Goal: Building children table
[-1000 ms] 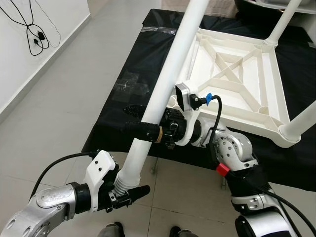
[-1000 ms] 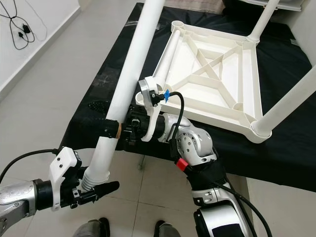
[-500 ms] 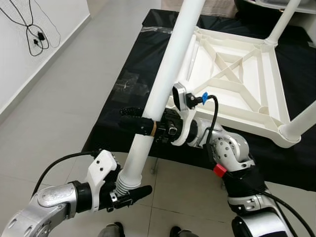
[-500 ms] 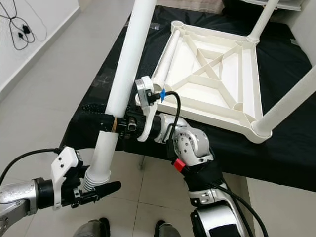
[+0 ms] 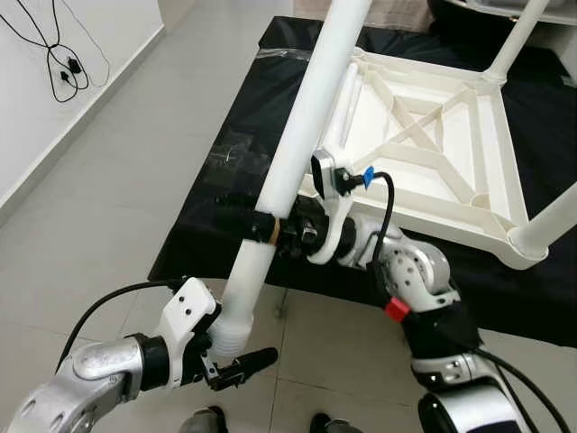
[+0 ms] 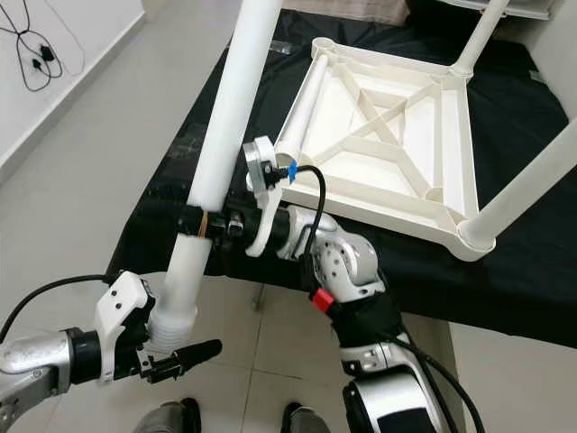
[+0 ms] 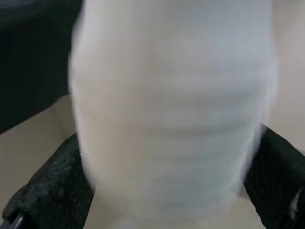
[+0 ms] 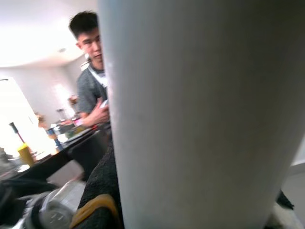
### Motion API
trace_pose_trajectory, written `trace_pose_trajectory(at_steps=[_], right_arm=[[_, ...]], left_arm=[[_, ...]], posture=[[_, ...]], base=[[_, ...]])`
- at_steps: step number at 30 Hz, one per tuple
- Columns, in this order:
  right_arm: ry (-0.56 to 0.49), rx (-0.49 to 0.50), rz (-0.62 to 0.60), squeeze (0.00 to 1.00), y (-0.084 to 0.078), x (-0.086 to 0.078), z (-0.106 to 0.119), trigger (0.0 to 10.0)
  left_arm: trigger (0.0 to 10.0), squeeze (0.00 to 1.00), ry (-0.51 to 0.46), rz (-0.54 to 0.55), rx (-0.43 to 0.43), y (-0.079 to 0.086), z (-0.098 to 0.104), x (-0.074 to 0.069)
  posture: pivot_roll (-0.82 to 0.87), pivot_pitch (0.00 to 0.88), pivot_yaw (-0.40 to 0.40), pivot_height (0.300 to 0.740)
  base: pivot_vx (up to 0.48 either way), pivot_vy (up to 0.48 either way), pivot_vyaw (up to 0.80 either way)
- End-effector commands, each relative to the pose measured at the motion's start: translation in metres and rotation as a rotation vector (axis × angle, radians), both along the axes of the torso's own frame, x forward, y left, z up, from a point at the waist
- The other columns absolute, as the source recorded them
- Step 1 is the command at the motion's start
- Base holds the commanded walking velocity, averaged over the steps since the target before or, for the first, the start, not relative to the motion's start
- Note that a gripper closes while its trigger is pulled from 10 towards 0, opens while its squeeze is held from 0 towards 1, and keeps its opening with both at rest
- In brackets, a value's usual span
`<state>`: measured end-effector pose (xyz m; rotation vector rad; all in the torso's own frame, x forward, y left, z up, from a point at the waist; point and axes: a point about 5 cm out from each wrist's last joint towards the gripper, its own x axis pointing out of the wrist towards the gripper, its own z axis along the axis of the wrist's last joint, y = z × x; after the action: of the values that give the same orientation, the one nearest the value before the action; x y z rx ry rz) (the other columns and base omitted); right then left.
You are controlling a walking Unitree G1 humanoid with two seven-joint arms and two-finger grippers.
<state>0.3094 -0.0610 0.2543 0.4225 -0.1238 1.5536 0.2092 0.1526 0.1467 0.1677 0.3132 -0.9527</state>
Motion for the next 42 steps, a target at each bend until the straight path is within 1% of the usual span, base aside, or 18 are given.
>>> trace_pose_trajectory(at_steps=[1,2,3,5,8,9,10,11,12,14,15,17,19,21,24,27,33,42], right_arm=[[-0.022,0.016,-0.039,0.0,-0.004,0.004,0.004,0.0],[-0.025,0.02,-0.063,0.0,-0.006,0.008,0.006,0.0],[-0.045,0.016,-0.117,0.0,-0.011,0.014,0.008,0.0],[-0.059,0.013,-0.154,0.0,-0.014,0.018,0.009,0.0],[-0.089,0.034,-0.464,0.0,-0.036,0.05,0.02,0.0],[-0.089,0.034,-0.464,0.0,-0.036,0.05,0.02,0.0],[-0.087,0.047,-0.532,0.0,-0.041,0.057,0.024,3.5],[-0.097,0.053,-0.596,0.0,-0.045,0.061,0.028,3.5],[-0.108,0.054,-0.666,0.0,-0.048,0.066,0.031,10.0],[-0.14,0.046,-0.766,0.0,-0.051,0.072,0.037,10.0],[-0.147,0.044,-0.784,0.0,-0.051,0.073,0.037,10.0],[-0.152,0.078,-0.842,0.0,-0.054,0.076,0.042,10.0],[-0.14,0.116,-0.869,0.0,-0.055,0.077,0.044,10.0],[-0.152,0.125,-0.887,0.0,-0.055,0.078,0.046,10.0],[-0.164,0.136,-0.909,0.0,-0.054,0.08,0.047,10.0],[-0.173,0.138,-0.906,0.0,-0.052,0.079,0.047,10.0],[-0.196,0.168,-0.897,0.0,-0.045,0.077,0.05,10.0],[-0.212,0.195,-0.876,0.0,-0.041,0.077,0.055,10.0]], left_arm=[[10.0,0.71,0.008,0.022,0.044,0.005,-0.008,-0.001],[10.0,0.71,0.008,0.034,0.054,0.008,-0.01,0.0],[10.0,0.0,0.002,0.07,0.064,0.012,-0.012,0.001],[10.0,0.0,-0.002,0.095,0.07,0.015,-0.014,0.002],[10.0,0.0,-0.051,0.244,0.071,0.026,-0.017,0.006],[10.0,0.0,-0.051,0.244,0.071,0.026,-0.017,0.006],[10.0,0.0,-0.063,0.278,0.067,0.027,-0.017,0.007],[10.0,0.0,-0.082,0.305,0.053,0.025,-0.016,0.007],[10.0,0.0,-0.107,0.33,0.035,0.02,-0.013,0.007],[10.0,0.0,-0.17,0.352,0.009,0.01,-0.007,0.007],[10.0,0.0,-0.184,0.354,0.005,0.008,-0.006,0.007],[10.0,0.0,-0.245,0.397,-0.048,-0.006,0.003,0.009],[10.0,0.0,-0.291,0.459,-0.116,-0.015,0.014,0.011],[10.0,0.0,-0.322,0.471,-0.139,-0.02,0.02,0.012],[10.0,0.0,-0.377,0.535,-0.173,-0.021,0.031,0.019],[10.0,0.0,-0.398,0.561,-0.183,-0.021,0.035,0.021],[10.0,0.0,-0.458,0.598,-0.202,-0.021,0.046,0.029],[10.0,0.0,-0.476,0.611,-0.203,-0.021,0.049,0.031]], posture=[[0.12,0.213,-0.025,0.74],[0.12,0.213,-0.025,0.74],[0.13,0.213,-0.026,0.74],[0.13,0.213,-0.026,0.74],[0.13,0.213,-0.029,0.74],[0.13,0.213,-0.029,0.74],[0.13,0.213,-0.029,0.74],[0.13,0.21,-0.032,0.74],[0.12,0.21,-0.031,0.74],[0.12,0.21,-0.031,0.74],[0.12,0.21,-0.031,0.74],[0.13,0.206,-0.033,0.74],[0.12,0.204,-0.037,0.74],[0.12,0.199,-0.035,0.74],[0.13,0.198,-0.037,0.74],[0.12,0.19,-0.039,0.74],[0.12,0.178,-0.044,0.74],[0.12,0.172,-0.045,0.74]], base=[[0.0,0.0,0.0],[0.0,0.0,0.0],[0.0,0.0,0.0],[0.0,0.0,0.0],[0.0,0.0,0.0],[0.0,0.0,0.0],[0.0,0.0,0.0],[0.0,0.0,0.0],[0.0,0.0,0.0],[0.0,0.0,0.0],[0.0,0.0,0.0],[0.0,0.0,0.0],[0.0,0.0,0.0],[0.0,0.0,0.0],[0.0,0.0,-0.51],[0.0,0.0,-0.76],[0.041,0.0,0.0],[0.279,0.0,0.0]])
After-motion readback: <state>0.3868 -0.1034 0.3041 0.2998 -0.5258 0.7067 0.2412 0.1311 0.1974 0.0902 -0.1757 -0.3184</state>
